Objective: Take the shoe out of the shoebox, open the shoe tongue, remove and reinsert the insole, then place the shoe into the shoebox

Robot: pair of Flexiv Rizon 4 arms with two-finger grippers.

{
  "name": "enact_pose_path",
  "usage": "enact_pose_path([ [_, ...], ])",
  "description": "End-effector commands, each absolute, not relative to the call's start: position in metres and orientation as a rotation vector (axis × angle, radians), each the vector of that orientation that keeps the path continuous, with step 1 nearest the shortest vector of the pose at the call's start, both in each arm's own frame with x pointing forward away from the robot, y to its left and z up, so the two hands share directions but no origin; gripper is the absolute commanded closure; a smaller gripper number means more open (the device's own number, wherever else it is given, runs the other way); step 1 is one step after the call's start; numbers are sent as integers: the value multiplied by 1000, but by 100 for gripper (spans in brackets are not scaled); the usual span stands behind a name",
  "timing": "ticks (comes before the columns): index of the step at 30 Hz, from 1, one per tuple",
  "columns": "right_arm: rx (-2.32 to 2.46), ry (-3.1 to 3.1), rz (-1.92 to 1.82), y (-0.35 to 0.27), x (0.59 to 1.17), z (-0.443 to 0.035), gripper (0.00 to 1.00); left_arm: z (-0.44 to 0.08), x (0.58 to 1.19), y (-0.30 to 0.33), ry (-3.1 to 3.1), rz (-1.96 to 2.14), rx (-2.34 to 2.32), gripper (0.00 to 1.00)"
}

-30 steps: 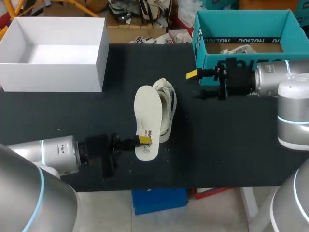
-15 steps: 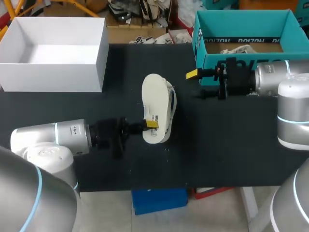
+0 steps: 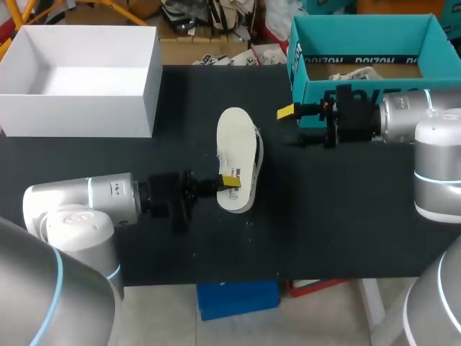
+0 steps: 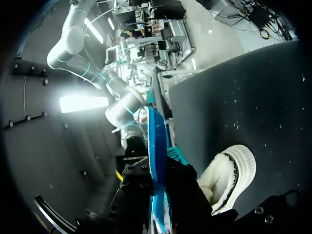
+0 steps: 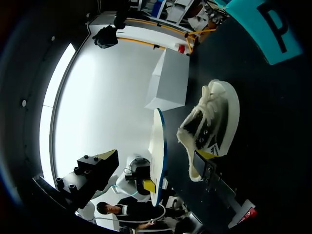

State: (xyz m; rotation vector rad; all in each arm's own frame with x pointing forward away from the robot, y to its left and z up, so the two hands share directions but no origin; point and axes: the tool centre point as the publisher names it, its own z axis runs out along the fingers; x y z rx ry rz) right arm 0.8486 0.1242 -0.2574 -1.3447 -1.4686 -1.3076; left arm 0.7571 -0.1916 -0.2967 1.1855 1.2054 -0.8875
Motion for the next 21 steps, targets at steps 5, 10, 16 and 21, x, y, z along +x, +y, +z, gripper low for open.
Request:
enact_pose_path([
  [5, -1257, -1515, -1261, 145, 854, -266, 0, -297, 756, -193, 1208, -882, 1187, 100],
  [10, -1241, -1528, -1234, 161, 847, -271, 0, -297, 756, -193, 1208, -882, 1187, 100],
  [16, -1244, -1521, -1221, 181, 834, -277, 0, -297, 756, -193, 1208, -882, 1187, 100],
  [21, -1248, -1505, -1228, 193, 824, -281, 0, -297, 756, -193, 1208, -882, 1187, 100],
])
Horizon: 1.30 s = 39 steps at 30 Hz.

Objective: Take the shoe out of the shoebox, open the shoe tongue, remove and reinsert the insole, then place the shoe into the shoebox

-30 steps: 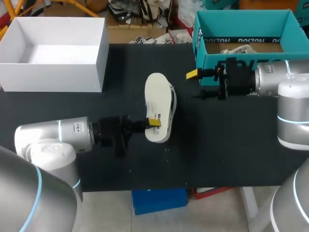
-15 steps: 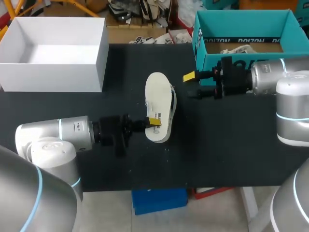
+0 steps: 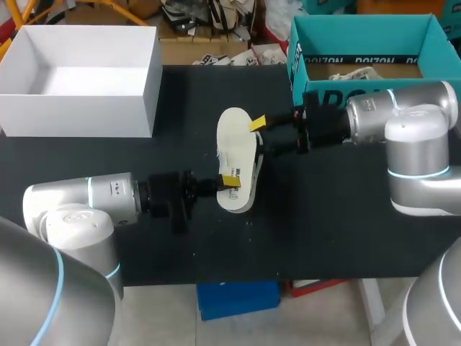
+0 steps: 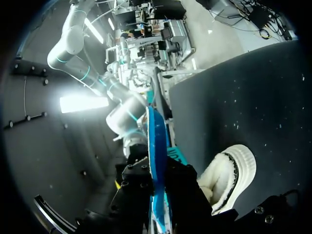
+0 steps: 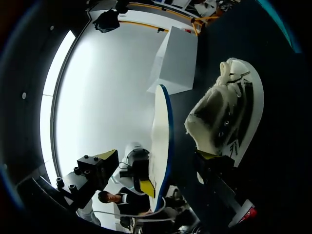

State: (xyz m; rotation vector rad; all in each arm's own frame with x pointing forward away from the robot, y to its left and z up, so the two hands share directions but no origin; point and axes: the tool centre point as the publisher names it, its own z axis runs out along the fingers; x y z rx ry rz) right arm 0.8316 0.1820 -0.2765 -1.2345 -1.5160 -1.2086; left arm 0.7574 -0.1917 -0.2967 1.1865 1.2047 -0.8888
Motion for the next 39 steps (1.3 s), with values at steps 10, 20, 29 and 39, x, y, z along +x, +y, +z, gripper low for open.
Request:
enact_pose_path([
  [10, -1246, -1478, -1227, 208, 816, -288, 6, -297, 756, -193, 1208, -882, 1187, 100],
  [20, -1251, -1471, -1213, 208, 819, -292, 84, -297, 756, -193, 1208, -882, 1187, 100],
  [29, -1237, -1455, -1205, 215, 822, -300, 99, -297, 756, -193, 1208, -882, 1187, 100],
  [39, -1244, -1450, -1195, 217, 821, -304, 100, -297, 756, -193, 1208, -882, 1187, 100],
])
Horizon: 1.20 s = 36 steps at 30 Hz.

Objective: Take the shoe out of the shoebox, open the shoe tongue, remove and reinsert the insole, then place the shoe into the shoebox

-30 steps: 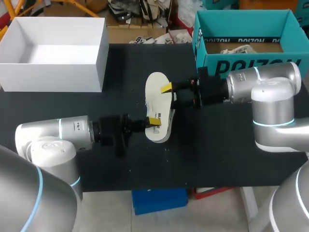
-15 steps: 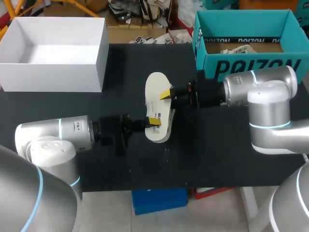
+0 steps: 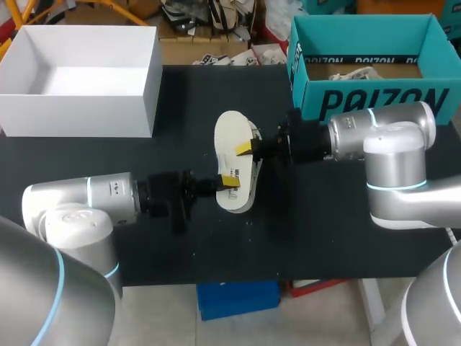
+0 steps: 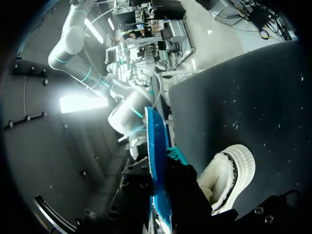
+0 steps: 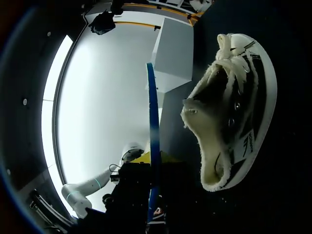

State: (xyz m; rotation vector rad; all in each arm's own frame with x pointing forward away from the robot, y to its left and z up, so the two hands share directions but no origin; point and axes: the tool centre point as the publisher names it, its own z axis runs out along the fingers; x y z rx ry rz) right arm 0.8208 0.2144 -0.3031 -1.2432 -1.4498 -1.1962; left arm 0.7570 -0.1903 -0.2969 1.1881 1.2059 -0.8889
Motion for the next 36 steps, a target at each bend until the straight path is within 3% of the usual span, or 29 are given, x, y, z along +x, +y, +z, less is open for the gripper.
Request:
enact_pose_path([
  [1, -1244, -1450, -1195, 217, 821, -304, 100, -297, 756, -193, 1208, -882, 1187, 100],
  [3, -1244, -1450, -1195, 217, 821, -304, 100, -296, 756, -194, 1215, -865, 1215, 100],
  [4, -1244, -1450, -1195, 217, 821, -304, 100, -295, 755, -194, 1224, -846, 1240, 78],
  [5, -1244, -1450, -1195, 217, 821, -304, 100, -294, 755, -195, 1247, -812, 1252, 0],
  [25, -1244, -1450, -1195, 217, 821, -304, 100, -242, 753, -149, 1633, 335, 2159, 0],
  [36, -1244, -1450, -1195, 217, 821, -304, 100, -237, 741, -159, 1666, 670, 2389, 0],
])
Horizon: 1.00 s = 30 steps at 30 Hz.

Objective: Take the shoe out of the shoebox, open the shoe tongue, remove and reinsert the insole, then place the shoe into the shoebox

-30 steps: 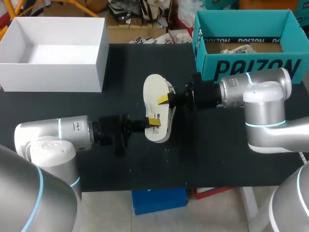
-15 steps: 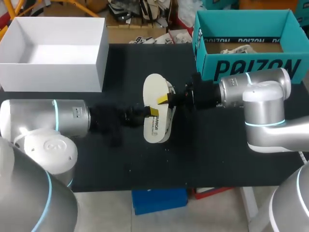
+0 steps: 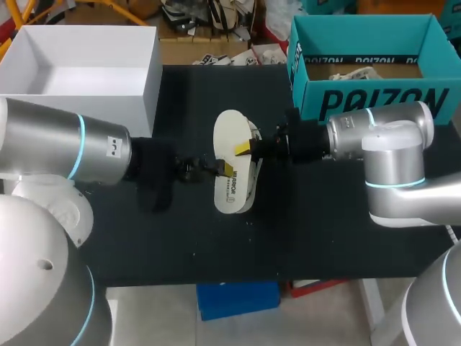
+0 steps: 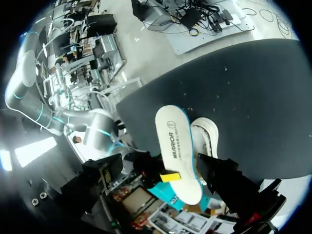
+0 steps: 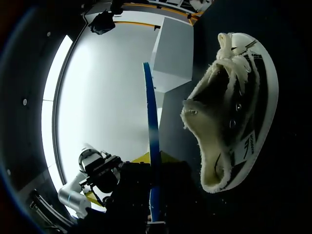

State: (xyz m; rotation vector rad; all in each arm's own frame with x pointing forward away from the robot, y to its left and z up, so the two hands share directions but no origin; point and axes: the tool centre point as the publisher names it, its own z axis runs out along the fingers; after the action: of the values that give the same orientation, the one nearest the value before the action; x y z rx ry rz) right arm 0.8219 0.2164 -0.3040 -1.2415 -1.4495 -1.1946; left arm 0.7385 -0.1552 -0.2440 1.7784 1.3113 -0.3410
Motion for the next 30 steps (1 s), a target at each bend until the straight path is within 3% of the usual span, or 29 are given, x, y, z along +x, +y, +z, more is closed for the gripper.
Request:
enact_pose_path([
  [1, -1244, -1450, -1195, 217, 821, -304, 100, -237, 741, -159, 1670, 688, 2397, 0],
  [12, -1244, -1450, -1195, 217, 821, -304, 100, -246, 737, -164, 1730, 758, 2456, 0],
  [30, -1244, -1450, -1195, 217, 821, -304, 100, -241, 750, -170, 2200, 491, 2390, 0],
])
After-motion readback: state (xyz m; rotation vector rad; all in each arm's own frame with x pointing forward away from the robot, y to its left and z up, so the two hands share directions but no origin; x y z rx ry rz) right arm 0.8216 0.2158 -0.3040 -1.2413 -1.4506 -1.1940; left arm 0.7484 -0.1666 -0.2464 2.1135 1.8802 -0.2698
